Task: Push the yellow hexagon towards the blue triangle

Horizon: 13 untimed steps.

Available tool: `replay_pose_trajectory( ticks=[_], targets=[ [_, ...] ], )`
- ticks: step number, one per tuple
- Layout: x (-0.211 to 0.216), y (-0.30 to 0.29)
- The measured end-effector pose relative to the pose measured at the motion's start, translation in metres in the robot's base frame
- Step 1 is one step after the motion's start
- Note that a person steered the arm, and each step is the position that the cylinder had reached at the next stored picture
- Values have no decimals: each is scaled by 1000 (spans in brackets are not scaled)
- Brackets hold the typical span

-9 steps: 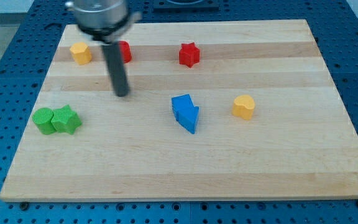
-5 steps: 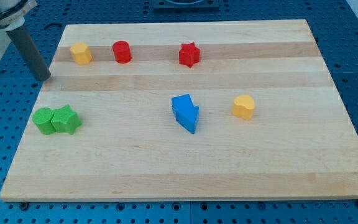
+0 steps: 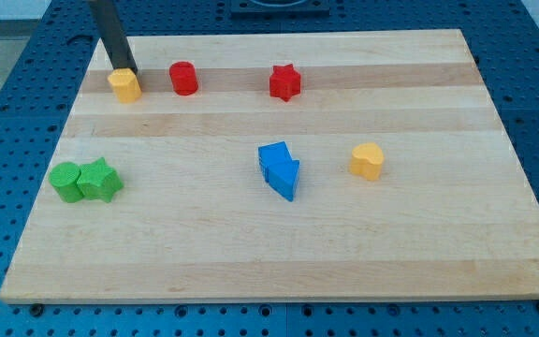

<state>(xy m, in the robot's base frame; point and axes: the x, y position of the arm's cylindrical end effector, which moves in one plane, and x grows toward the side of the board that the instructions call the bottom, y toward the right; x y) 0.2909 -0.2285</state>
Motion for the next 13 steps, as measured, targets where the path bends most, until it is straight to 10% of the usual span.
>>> replay_pose_trajectory(
  ticks=[3, 6, 9, 13],
  targets=[
    [3, -32],
    [62, 70],
    [65, -21],
    [82, 173]
  ],
)
